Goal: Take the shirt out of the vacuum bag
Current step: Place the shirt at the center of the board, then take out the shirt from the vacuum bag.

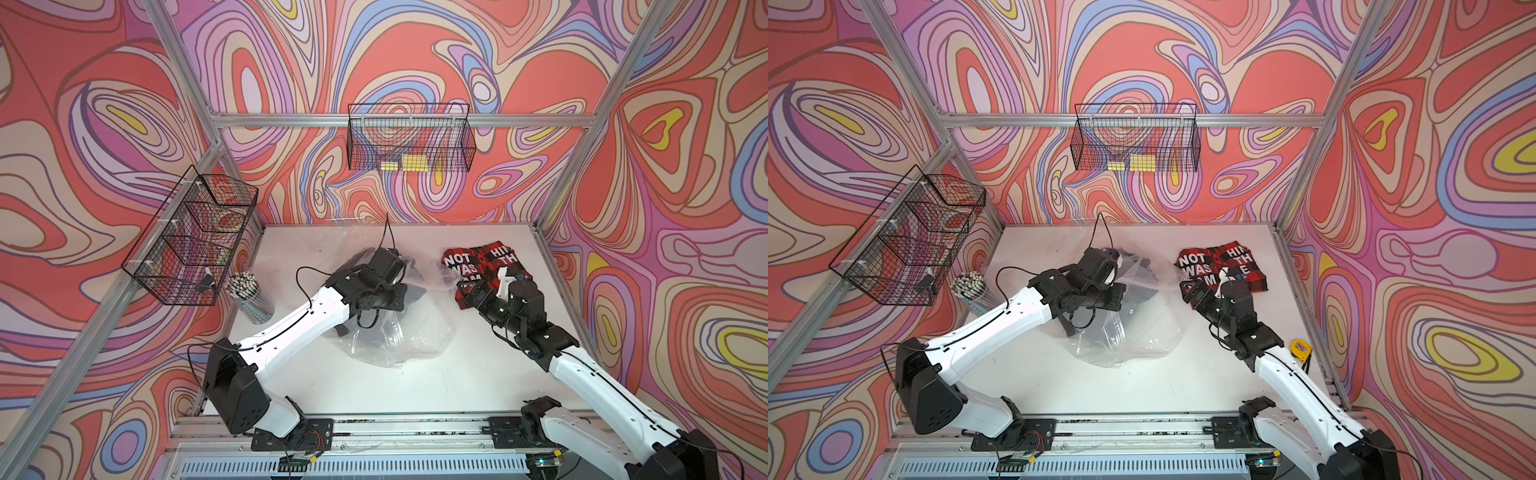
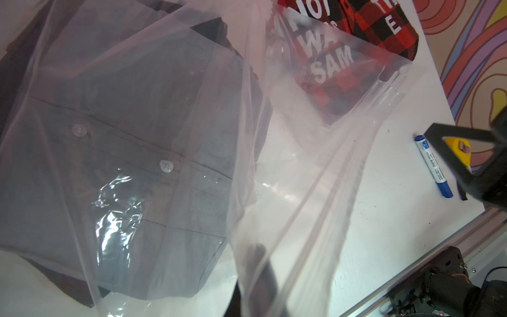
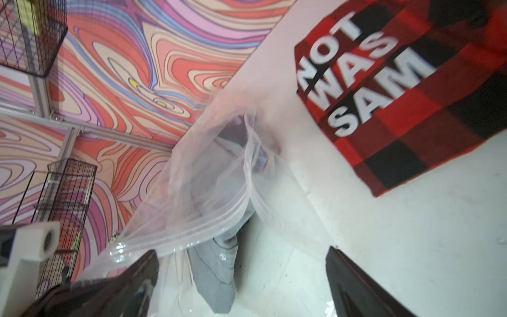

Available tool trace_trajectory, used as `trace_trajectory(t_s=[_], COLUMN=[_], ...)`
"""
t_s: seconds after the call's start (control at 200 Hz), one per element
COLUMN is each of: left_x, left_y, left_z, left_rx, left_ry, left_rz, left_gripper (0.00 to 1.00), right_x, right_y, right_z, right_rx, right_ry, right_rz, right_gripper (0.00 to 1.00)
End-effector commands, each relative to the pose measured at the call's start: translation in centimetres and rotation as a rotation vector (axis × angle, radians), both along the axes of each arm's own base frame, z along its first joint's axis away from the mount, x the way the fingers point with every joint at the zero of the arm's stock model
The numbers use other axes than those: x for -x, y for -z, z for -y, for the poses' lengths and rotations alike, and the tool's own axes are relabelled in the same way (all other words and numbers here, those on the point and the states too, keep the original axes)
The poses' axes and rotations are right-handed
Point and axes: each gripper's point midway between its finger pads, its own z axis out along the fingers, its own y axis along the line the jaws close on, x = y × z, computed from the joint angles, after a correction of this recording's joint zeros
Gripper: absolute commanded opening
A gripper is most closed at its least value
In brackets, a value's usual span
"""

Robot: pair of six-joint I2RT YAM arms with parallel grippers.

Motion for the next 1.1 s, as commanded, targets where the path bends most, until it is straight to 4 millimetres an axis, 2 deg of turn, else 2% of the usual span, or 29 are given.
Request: trace_trajectory(t_s=[0.0, 0.14, 0.31, 0.436, 0.556, 0.806, 0.931, 0.942, 0.972, 1.092], left_x=[0.0, 0.5, 0.9, 1.2, 1.6, 2.1, 2.3, 2.2, 2.3, 2.4], left_y=[-2.1, -2.9, -4.2, -4.4, -4.2, -3.7, -3.5, -3.6, -3.5, -3.1], left_z=[-0.7, -1.3, -2.2, -2.6, -2.4, -2.4, -2.4, -2.4, -2.4, -2.4], left_rx=[0.070, 0.108, 0.136, 0.140, 0.156, 0.172, 0.175, 0.176, 0.175, 0.173], left_ry=[-0.033, -0.050, -0.065, -0.068, -0.056, -0.046, -0.042, -0.043, -0.040, -0.039], left_rz=[0.059, 0.096, 0.144, 0.156, 0.142, 0.131, 0.122, 0.123, 0.123, 0.116], left_gripper=[0.00, 0.00, 0.00, 0.00, 0.00, 0.00, 0.00, 0.00, 0.00, 0.00], right_x=[0.9, 1.0, 0.4, -0.2, -1.5, -3.7, -4.3, -4.3, -4.3, -4.1], right_y=[0.7, 3.2, 4.3, 5.9, 7.7, 9.3, 8.0, 8.7, 8.7, 6.7], right_z=[-2.6, -6.5, -10.9, -13.9, -15.0, -16.7, -17.8, -17.9, -18.0, -18.6], right_rx=[-0.012, 0.003, 0.024, 0.029, 0.054, 0.011, -0.071, -0.068, -0.086, -0.173], right_ry=[-0.001, -0.067, -0.114, -0.153, -0.148, -0.112, -0.117, -0.119, -0.118, -0.137], right_rz=[0.029, 0.012, 0.044, 0.047, 0.052, 0.079, 0.114, 0.105, 0.110, 0.159], right_gripper=[0.98, 0.98, 0.98, 0.98, 0.98, 0.98, 0.96, 0.96, 0.96, 0.95])
